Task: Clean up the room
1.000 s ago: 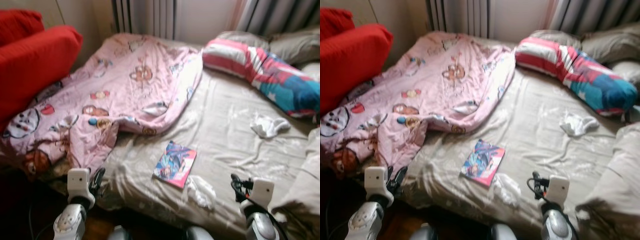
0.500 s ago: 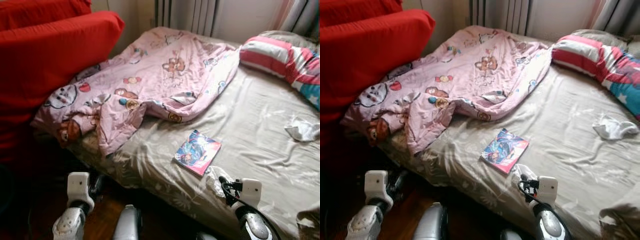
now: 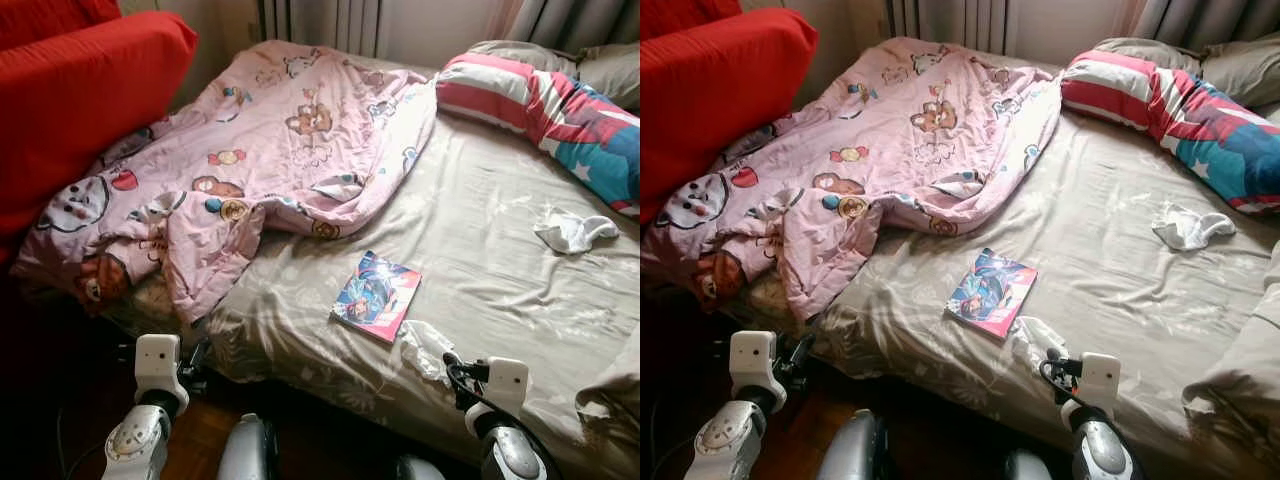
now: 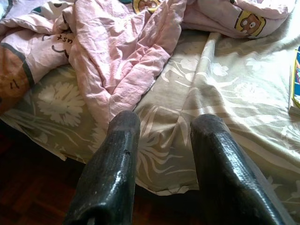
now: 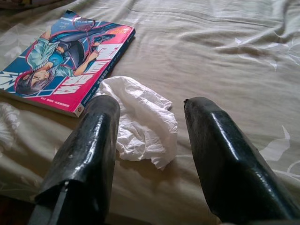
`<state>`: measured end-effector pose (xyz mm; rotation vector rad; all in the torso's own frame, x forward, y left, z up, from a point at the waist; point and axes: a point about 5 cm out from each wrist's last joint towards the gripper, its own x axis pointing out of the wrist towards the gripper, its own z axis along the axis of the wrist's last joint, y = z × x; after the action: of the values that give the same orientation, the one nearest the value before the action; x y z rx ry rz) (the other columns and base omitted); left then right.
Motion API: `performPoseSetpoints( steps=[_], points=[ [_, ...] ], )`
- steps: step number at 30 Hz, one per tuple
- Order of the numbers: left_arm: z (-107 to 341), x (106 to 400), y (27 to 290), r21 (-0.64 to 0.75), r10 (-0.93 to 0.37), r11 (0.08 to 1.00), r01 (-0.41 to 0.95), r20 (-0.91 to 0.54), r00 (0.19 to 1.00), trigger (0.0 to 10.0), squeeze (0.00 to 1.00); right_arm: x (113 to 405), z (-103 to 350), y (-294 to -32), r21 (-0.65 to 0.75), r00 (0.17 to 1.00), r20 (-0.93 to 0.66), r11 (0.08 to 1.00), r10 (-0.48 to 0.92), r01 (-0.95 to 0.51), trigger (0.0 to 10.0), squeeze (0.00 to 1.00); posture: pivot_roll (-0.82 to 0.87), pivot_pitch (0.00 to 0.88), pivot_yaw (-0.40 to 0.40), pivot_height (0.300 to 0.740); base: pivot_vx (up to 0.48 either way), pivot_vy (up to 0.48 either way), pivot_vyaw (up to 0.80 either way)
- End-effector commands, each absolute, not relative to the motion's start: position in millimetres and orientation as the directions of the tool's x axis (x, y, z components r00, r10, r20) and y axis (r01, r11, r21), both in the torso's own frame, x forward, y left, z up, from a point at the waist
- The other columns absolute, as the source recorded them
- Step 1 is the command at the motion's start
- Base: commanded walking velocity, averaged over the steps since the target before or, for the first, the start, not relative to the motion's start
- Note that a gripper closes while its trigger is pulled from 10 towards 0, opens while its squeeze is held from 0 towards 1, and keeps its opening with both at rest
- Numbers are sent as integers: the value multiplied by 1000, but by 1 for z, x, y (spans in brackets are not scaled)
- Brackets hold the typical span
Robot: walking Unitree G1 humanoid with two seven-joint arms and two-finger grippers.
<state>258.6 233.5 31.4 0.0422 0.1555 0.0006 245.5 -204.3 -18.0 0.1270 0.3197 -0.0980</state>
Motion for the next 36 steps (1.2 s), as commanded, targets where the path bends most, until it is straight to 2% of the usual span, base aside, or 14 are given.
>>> performPoseSetpoints(
  steps=[1, 23, 31, 32, 34, 35, 36],
  points=[
    [31, 259, 236, 44, 11, 999, -4, -162, 987, 10000, 0, 245, -20, -204, 108, 939, -333, 986, -82, 125, 10000, 0, -27, 128, -1, 636, 270, 0, 0],
    [34, 262, 236, 44, 12, 999, -6, -151, 988, 10000, 0, 240, -25, -210, 70, 917, -377, 984, -128, 166, 10000, 0, -24, 142, 1, 636, 287, 0, 0],
    [38, 261, 235, 56, 11, 998, -3, -140, 990, 10000, 0, 245, -27, -205, 23, 901, -428, 996, -70, 88, 10000, 0, -8, 177, 2, 636, 0, 0, 0],
    [39, 261, 235, 55, 11, 998, -3, -138, 990, 10000, 0, 246, -27, -206, 26, 902, -426, 996, -70, 89, 10000, 157, -3, 183, 2, 636, 0, 0, 0],
    [40, 261, 235, 53, 11, 999, -4, -135, 991, 10000, 0, 248, -26, -207, 34, 902, -426, 995, -72, 95, 10000, 157, 1, 187, 2, 636, 0, 0, 0],
    [42, 262, 235, 50, 10, 999, -4, -129, 992, 10000, 0, 251, -24, -207, 41, 900, -431, 995, -69, 96, 10000, 1000, 6, 201, 5, 636, 0, 0, 0],
    [46, 263, 236, 46, 6, 999, -1, -116, 993, 10000, 0, 257, -22, -204, 26, 895, -444, 998, -46, 64, 10000, 1000, 16, 217, 6, 636, 0, 0, 0]
  ],
)
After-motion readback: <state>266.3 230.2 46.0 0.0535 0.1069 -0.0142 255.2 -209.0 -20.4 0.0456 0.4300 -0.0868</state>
